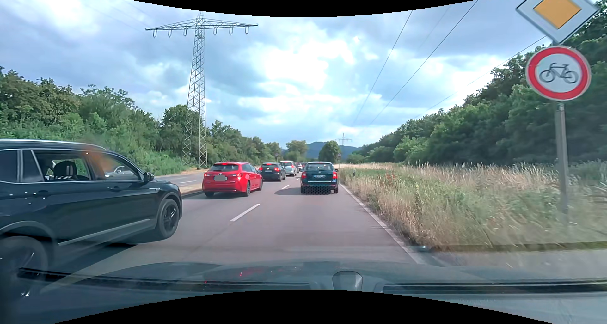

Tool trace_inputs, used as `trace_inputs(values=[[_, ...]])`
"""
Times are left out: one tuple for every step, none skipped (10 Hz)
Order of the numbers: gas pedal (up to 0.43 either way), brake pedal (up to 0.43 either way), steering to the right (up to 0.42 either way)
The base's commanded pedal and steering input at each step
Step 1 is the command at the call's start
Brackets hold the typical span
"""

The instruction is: Follow the waypoints while adhering to traffic rules and regulations

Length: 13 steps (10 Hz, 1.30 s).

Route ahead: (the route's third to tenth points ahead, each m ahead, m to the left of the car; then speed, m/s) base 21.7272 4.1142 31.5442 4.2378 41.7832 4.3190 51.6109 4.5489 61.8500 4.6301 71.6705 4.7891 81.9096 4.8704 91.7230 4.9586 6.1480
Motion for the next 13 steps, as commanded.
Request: trace_inputs(values=[[0.000, 0.000, 0.000], [0.000, 0.000, 0.000], [0.000, 0.000, 0.000], [0.000, 0.000, 0.000], [0.000, 0.000, 0.000], [0.000, 0.000, 0.000], [0.000, 0.000, 0.000], [0.000, 0.000, 0.002], [0.000, 0.000, 0.003], [0.000, 0.000, 0.003], [0.000, 0.000, 0.003], [0.000, 0.000, 0.003], [0.000, 0.000, 0.003]])
